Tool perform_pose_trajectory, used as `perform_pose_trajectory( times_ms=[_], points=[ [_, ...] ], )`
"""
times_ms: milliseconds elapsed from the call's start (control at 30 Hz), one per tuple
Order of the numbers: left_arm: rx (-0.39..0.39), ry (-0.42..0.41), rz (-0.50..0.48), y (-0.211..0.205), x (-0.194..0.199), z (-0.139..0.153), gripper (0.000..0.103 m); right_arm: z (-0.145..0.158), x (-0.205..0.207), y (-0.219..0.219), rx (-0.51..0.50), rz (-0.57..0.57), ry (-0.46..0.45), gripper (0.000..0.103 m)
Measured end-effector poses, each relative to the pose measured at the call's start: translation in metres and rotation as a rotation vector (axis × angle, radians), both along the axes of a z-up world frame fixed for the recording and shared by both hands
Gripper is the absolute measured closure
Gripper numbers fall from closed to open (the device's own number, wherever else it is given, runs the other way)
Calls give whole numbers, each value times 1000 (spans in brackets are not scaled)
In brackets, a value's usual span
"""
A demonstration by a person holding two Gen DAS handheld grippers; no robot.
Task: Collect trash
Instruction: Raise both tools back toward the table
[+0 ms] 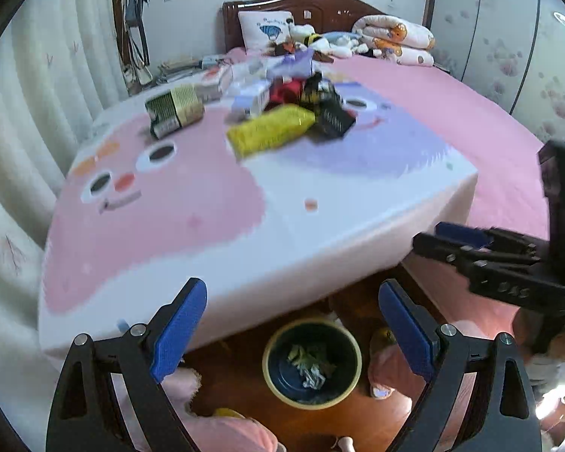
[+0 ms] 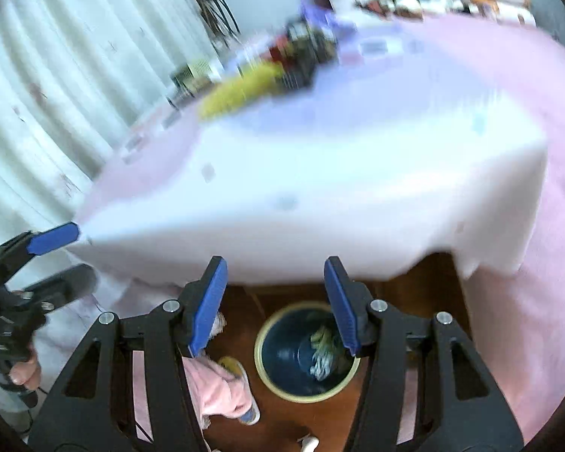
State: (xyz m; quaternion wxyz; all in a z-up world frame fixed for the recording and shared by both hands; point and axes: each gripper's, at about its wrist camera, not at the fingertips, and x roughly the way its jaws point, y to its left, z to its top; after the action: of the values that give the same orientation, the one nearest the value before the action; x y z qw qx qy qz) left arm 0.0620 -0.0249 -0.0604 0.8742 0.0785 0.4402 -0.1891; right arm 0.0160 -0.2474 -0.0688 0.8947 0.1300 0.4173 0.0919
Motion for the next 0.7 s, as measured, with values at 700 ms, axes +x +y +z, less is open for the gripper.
perform_pose_trajectory(
  times_ms=[700],
  points=[
    [119,87,-63,-67,191,-14,9,46,154,-50,1,-56,14,52]
  ],
)
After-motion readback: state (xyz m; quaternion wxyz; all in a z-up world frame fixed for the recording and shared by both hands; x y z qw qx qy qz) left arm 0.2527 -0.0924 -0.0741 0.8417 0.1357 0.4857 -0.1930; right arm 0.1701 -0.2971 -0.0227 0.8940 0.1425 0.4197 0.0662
